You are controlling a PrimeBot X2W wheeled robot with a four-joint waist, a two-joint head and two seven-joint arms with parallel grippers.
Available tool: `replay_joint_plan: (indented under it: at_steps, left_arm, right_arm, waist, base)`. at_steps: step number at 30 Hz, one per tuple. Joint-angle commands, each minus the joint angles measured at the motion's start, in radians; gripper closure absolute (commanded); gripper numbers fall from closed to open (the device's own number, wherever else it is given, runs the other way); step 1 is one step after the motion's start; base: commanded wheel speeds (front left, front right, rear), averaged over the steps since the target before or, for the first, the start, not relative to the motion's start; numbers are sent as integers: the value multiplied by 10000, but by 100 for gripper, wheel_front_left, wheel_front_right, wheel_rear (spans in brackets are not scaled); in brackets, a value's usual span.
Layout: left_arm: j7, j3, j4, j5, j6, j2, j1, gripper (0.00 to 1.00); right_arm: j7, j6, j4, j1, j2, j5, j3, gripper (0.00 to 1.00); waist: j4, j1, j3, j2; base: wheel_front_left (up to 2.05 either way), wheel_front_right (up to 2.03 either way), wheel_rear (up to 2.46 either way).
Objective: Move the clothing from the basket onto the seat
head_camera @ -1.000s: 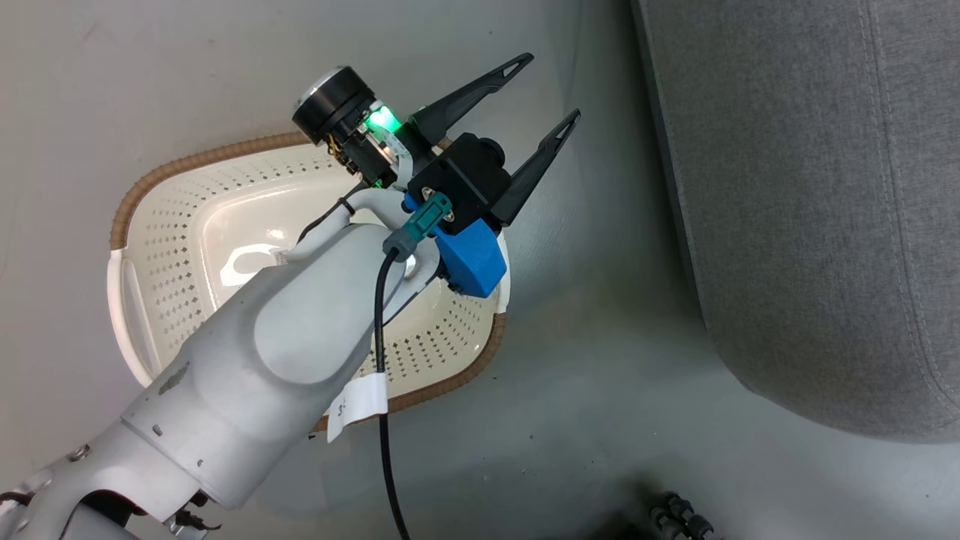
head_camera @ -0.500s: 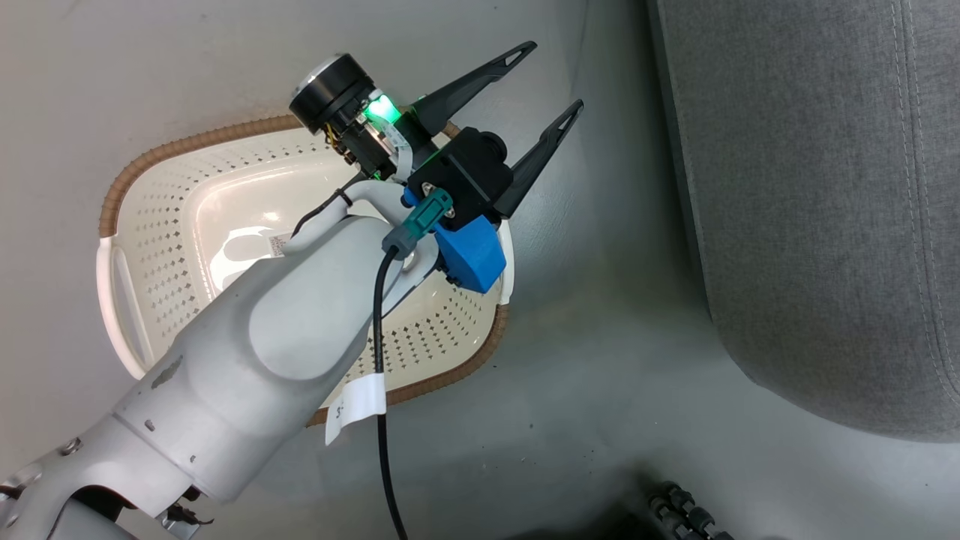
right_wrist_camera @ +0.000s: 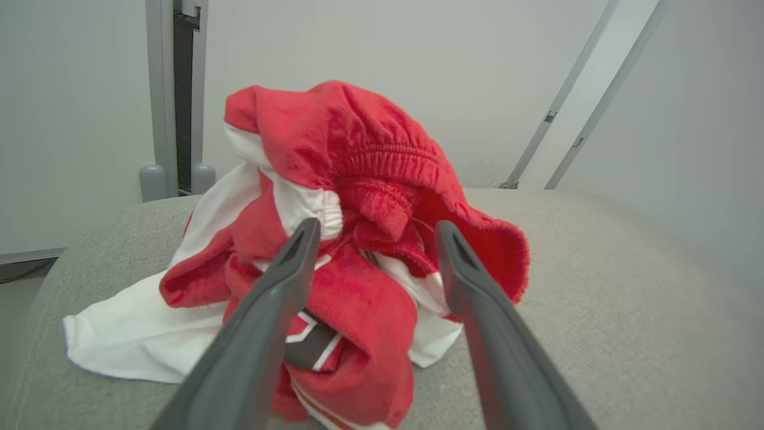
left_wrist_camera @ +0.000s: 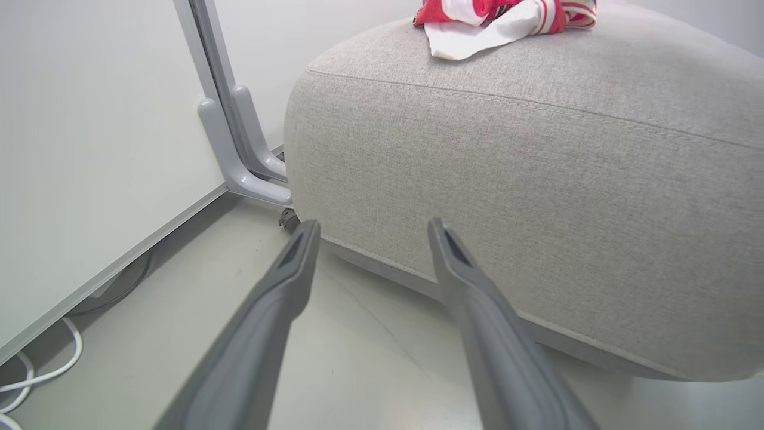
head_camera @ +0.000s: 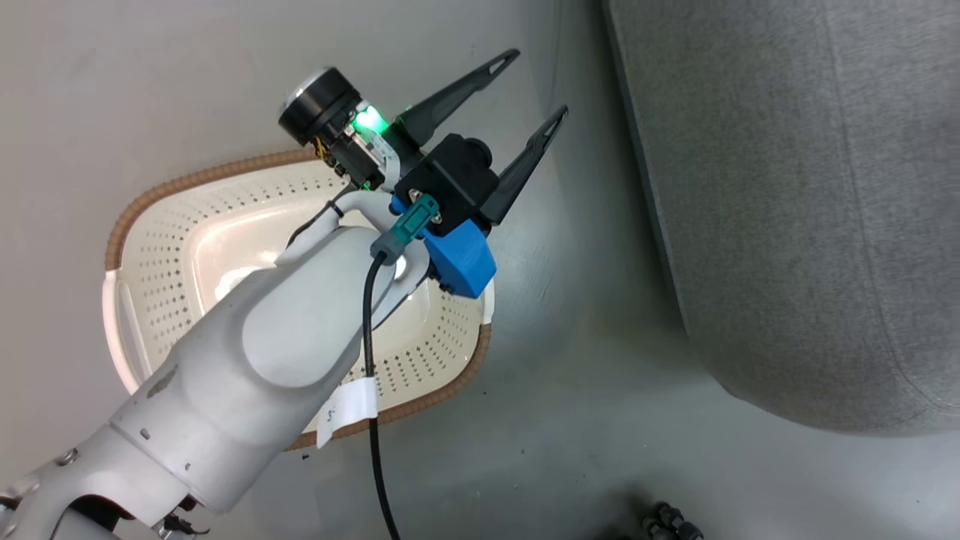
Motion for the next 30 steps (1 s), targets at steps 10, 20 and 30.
replay_joint_plan:
  at_steps: [10,20,30]
  left_arm:
    - [-82,601,-206,-418,324,-84,957,0]
    - [-79,2215,-1049,-505,703,-98,2225,0]
    - [-77,4572,-1592,-279,912,-144,3866,0]
  right_arm:
    - [-33,0,-1840,2100,541,2,757,0]
    - [-33,0,-2381,2961,1082,-36,2306,0]
    - [-33,1,-2122,3193,1411,31,3762,0]
  waist:
    - [-5,0,-1887,0]
    - [962,0,-3350,0]
    - [1904,0,-4629,0]
  base:
    - [0,0,0]
    - [0,0,0]
    - [0,0,0]
